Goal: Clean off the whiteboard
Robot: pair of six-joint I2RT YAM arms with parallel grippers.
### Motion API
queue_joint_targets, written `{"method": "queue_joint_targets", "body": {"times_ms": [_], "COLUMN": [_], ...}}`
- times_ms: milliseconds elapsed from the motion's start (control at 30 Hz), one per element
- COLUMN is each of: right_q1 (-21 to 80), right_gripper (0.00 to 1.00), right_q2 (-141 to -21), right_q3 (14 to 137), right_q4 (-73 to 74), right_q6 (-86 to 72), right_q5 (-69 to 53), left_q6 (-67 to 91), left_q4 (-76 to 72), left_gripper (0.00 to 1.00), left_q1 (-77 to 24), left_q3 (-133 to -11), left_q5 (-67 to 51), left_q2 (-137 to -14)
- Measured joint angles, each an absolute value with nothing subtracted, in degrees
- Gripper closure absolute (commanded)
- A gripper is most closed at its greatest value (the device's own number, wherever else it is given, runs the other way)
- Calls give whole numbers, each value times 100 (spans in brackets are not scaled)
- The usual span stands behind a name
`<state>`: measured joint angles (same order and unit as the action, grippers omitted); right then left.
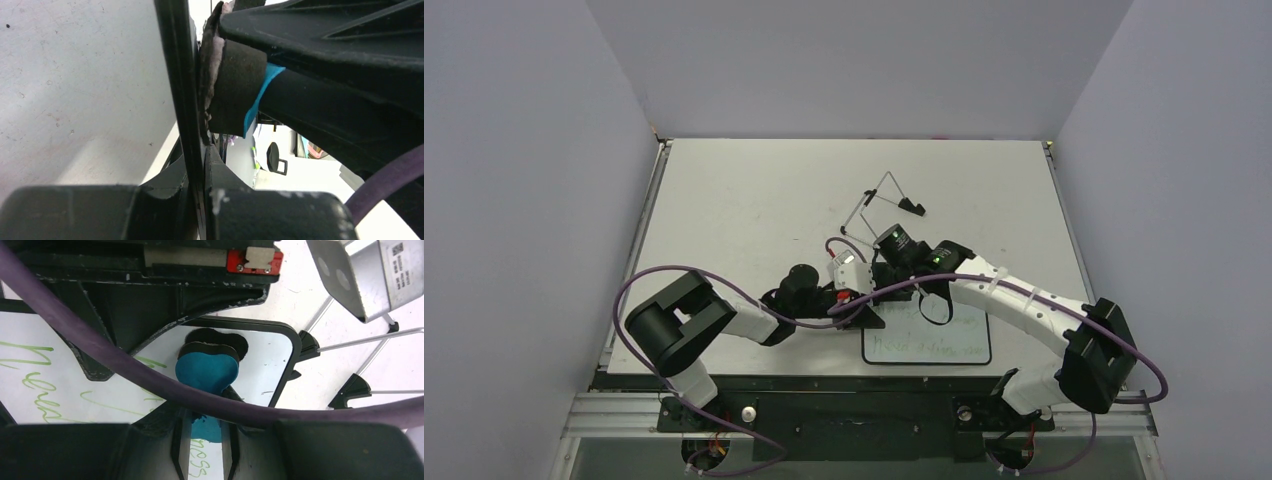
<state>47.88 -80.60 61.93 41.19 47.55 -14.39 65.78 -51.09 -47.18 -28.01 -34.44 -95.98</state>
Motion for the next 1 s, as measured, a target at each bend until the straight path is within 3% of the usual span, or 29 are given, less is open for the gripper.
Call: {"method": "queue_joint_targets", "body": {"times_ms": [367, 633, 1000], "right_q1": [4053, 3516, 3422], "right_gripper": [100, 100, 100], "right_q2": [-8060, -7599, -7446], "right_q3": [6193, 6191, 6191], "right_q4": [3564, 4191, 4560], "right_q6": [3605, 4215, 4899], "right_q5": [-1446, -2574, -2810], "left_q6": [6438, 6211, 6453], "left_q4": [-4982, -4766, -4143], "left_gripper": [100, 100, 100], "left_q1": [-4696, -4687, -4307], "left_q3": [-2801, -2801, -2995], "left_q5": [-3402, -3465, -3852], "left_q2": [-9461, -9240, -9214]}}
